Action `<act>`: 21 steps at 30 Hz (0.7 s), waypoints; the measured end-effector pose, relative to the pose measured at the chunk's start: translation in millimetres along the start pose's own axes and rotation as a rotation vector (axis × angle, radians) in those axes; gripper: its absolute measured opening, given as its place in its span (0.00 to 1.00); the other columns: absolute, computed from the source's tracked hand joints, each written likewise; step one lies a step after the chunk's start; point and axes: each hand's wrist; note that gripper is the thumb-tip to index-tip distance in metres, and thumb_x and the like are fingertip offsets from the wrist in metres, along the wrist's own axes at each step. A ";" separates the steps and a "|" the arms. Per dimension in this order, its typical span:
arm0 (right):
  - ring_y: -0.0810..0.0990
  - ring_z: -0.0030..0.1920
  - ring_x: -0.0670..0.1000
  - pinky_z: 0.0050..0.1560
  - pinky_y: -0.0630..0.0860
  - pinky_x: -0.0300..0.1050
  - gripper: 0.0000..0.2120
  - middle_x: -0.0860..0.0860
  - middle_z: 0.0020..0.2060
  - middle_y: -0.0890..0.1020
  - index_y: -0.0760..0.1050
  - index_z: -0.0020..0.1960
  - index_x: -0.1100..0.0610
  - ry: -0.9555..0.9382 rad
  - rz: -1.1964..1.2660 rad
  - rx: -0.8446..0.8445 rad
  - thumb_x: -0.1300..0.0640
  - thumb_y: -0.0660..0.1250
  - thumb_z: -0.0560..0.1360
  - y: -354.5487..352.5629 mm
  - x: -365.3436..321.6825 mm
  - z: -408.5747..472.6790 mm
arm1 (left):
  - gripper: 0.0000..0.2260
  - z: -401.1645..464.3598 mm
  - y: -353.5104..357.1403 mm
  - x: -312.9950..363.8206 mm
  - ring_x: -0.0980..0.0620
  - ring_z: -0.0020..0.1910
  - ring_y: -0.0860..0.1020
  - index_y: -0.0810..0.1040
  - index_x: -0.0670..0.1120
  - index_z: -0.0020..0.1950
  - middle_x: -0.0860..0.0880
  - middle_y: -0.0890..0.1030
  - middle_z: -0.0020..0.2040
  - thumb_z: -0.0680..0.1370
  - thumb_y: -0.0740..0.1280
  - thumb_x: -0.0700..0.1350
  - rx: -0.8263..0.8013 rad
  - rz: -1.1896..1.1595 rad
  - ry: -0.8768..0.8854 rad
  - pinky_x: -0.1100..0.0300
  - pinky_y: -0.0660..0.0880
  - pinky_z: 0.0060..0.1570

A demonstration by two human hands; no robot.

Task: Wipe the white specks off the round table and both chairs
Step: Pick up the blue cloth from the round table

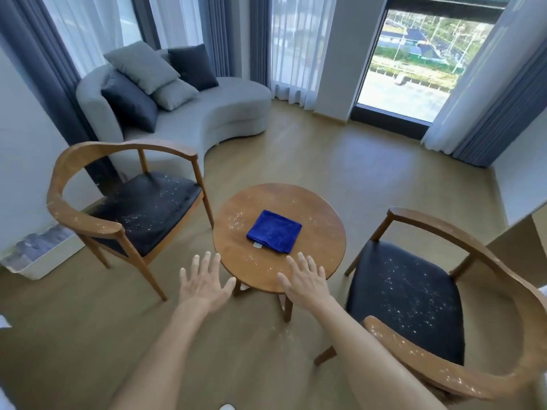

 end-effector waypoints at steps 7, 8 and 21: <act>0.45 0.79 0.57 0.75 0.47 0.60 0.29 0.54 0.79 0.47 0.47 0.80 0.50 0.131 0.075 0.019 0.40 0.47 0.82 -10.8 -3.2 91.0 | 0.33 118.8 -11.9 17.6 0.48 0.78 0.40 0.42 0.50 0.79 0.50 0.42 0.79 0.80 0.50 0.62 -0.112 0.052 0.148 0.43 0.43 0.75; 0.45 0.79 0.57 0.75 0.47 0.60 0.29 0.54 0.79 0.48 0.47 0.80 0.50 0.151 0.084 0.022 0.40 0.47 0.82 -11.3 0.0 104.4 | 0.33 136.8 -12.0 23.3 0.48 0.78 0.40 0.42 0.50 0.79 0.50 0.42 0.79 0.80 0.50 0.62 -0.124 0.059 0.169 0.44 0.43 0.75; 0.44 0.79 0.57 0.76 0.45 0.59 0.29 0.54 0.79 0.47 0.47 0.80 0.51 0.366 0.255 -0.069 0.42 0.47 0.83 4.5 32.3 269.0 | 0.32 335.9 10.1 71.5 0.48 0.78 0.42 0.46 0.51 0.79 0.49 0.43 0.79 0.80 0.52 0.61 -0.274 0.119 0.317 0.47 0.45 0.75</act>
Point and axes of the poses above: each hand's wrist, its own z-axis towards the middle knuckle, its own y-axis out of the palm, x = y × z
